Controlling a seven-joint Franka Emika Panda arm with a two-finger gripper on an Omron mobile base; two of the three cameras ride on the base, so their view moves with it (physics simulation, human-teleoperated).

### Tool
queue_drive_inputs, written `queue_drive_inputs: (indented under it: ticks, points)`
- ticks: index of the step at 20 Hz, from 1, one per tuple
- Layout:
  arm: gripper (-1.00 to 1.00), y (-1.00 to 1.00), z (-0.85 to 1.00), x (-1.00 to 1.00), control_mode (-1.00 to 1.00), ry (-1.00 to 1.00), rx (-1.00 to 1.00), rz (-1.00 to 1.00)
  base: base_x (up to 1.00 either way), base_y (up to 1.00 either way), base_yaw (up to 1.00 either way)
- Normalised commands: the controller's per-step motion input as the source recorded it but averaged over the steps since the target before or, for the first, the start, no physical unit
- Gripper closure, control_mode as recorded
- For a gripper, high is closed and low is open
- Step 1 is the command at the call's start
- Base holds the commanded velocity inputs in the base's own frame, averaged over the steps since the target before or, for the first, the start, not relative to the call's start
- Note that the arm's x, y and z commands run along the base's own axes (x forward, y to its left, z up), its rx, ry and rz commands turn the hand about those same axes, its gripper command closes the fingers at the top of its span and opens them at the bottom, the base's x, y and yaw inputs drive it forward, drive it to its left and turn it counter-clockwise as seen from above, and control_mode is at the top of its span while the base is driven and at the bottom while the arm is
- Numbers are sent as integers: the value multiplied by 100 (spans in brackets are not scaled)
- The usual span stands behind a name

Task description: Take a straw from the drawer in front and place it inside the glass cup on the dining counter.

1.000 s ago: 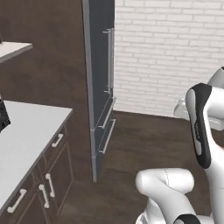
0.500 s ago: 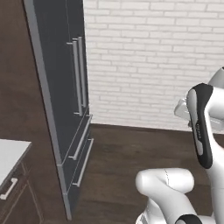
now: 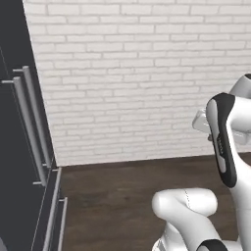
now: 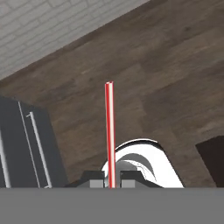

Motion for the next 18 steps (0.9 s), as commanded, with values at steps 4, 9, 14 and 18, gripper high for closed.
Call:
queue_drive_inputs:
  ticks: [4,9,14,18]
  points:
    - [100,0,0,0,100,0,0,0,99,5,-56]
    - [100,0,0,0,100,0,0,0,100,5,-56]
    - [100,0,0,0,100,0,0,0,100,1,-53]
    - [100,0,0,0,100,0,0,0,100,-1,-50]
